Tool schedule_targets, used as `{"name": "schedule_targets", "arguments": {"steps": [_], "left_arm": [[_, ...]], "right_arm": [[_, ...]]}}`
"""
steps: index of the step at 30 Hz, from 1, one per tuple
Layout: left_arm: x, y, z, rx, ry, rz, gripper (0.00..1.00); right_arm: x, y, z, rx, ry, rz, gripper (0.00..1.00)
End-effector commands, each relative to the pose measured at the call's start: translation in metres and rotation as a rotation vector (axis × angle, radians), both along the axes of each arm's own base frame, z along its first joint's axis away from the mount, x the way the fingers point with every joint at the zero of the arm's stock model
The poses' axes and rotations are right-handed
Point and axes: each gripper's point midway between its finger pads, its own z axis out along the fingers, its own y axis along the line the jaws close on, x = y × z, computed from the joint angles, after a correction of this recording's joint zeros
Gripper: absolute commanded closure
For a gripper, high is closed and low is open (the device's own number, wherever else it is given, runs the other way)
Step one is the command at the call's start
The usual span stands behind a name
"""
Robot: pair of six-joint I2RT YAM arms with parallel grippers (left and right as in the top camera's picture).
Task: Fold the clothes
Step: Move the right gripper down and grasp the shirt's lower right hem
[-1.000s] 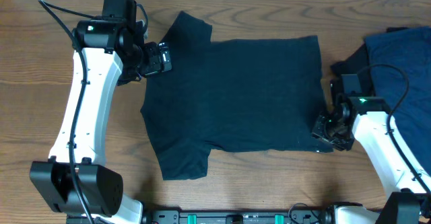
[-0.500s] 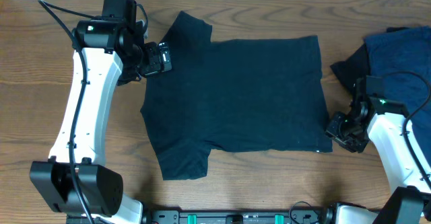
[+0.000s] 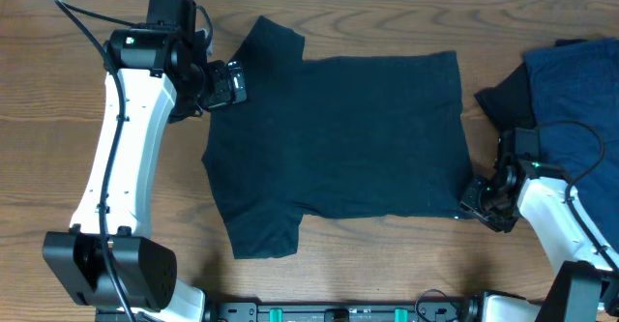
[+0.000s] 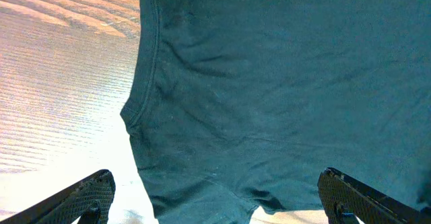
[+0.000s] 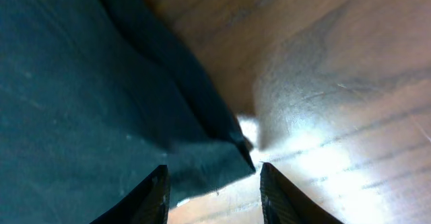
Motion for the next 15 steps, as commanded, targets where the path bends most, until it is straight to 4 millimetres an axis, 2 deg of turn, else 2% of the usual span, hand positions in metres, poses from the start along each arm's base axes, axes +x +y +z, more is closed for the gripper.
{"name": "schedule_targets", "arguments": {"steps": [1,5,10,15], "left_arm": [[-0.0005,0.0029,-0.0037,0.009,0.013,0.008,0.02],[-0.0005,0.0029,-0.0037,0.009,0.013,0.008,0.02],[-0.0005,0.0029,-0.0037,0.009,0.013,0.008,0.02],[-0.0005,0.0029,-0.0037,0.009,0.013,0.008,0.02]], "right_arm": [[-0.0071,-0.0004,-0.0088,0.001,0.004,-0.019,0.57],[-0.007,-0.0003,-0.0112,0.0,-0.002,-0.019,0.58],[-0.0078,-0.0001,-0.0116,0.001,0.0,-0.019,0.67],[-0.0099,0.0,-0.0161,0.0,-0.002,-0.02,0.67]]}}
